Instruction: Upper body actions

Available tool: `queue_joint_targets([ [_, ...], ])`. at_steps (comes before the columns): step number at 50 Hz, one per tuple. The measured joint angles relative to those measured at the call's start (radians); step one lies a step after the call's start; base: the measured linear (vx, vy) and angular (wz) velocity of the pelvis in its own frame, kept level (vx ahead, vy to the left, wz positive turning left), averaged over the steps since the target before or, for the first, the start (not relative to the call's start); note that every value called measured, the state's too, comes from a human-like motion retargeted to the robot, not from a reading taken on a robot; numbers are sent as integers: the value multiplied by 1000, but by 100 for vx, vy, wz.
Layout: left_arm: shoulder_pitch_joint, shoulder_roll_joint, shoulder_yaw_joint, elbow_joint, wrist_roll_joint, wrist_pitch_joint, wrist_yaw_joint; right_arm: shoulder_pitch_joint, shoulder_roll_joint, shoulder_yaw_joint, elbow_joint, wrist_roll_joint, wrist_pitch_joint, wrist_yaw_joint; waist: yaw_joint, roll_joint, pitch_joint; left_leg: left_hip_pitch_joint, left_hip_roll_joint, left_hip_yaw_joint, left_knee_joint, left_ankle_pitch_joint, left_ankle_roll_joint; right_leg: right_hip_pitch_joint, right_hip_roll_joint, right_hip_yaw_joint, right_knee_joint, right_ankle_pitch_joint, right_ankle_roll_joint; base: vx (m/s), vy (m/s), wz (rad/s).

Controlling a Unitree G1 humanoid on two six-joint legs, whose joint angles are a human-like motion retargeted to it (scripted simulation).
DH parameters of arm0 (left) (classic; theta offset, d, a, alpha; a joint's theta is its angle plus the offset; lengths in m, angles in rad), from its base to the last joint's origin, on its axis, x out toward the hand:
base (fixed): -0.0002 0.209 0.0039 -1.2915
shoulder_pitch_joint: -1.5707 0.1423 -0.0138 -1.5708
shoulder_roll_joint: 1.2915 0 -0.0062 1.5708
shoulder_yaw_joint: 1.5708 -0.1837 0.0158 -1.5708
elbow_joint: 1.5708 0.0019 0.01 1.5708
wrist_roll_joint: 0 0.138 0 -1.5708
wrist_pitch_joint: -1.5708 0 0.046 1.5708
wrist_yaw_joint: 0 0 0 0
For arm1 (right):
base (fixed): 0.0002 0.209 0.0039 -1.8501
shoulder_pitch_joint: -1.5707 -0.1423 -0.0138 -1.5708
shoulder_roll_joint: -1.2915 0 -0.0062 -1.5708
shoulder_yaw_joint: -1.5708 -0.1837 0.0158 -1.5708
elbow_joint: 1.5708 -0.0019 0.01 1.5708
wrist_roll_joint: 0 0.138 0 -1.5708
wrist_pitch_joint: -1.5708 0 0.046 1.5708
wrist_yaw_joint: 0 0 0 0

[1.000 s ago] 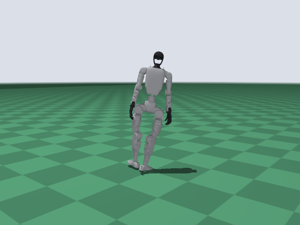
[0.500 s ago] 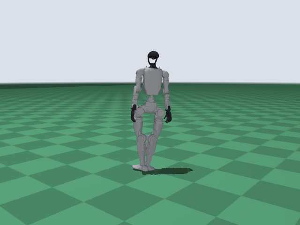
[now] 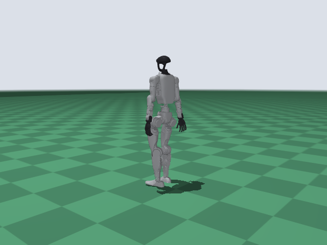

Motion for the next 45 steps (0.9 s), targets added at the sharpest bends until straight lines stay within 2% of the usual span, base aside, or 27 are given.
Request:
queue_joint_targets([
  [2, 19, -1, 25, 11, -15, 3, 5, -2, -1, 7, -2, -16, 2, -2, 18, -12, -3, 8, -16, -10, -10, 8, 0, 2, -5, 24, -24, 69, -13, 11, -9, 62],
  [5, 42, 1, 55, 33, -16, 16, 0, -10, -1, -2, -10, -20, 3, 17, 3, -16, -26, -2, -25, -53, -16, 30, -5, 29, -14, -57, -27, 35, -28, 10, -8, 124],
  [13, 89, -51, 85, 44, -37, 17, 21, -29, -10, -43, -56, 36, -9, 34, 26, 5, -68, -56, -12, -142, 15, 54, -34, 86, -46, -201, -95, 28, -31, 2, -8, 103],
  [26, 100, -92, 97, 29, -57, 3, 20, -59, 19, 21, -153, -12, -24, 59, 55, 5, -82, -96, 22, -193, 20, 87, -82, 124, -27, -321, -134, 5, -63, -4, -12, 41],
  [35, 84, -84, 98, -5, -70, -11, 26, -53, 30, 68, -106, -63, -17, 50, 41, 2, -77, -108, 60, -197, 62, 70, -113, 128, 0, -337, -106, -32, -85, -4, -13, 4],
  [40, 65, -85, 111, -4, -89, -12, 35, -49, 18, 53, -50, -79, -3, 34, 14, -14, -74, -155, 71, -212, 187, 59, -148, 117, -13, -323, -83, -42, -89, -2, -7, -12],
  [45, 59, -100, 146, -9, -110, -22, 51, -46, -11, 25, -17, -73, 5, 15, 12, -43, -70, -202, 23, -287, 308, 52, -99, 92, -46, -245, -75, -21, -87, -1, 0, -70],
])
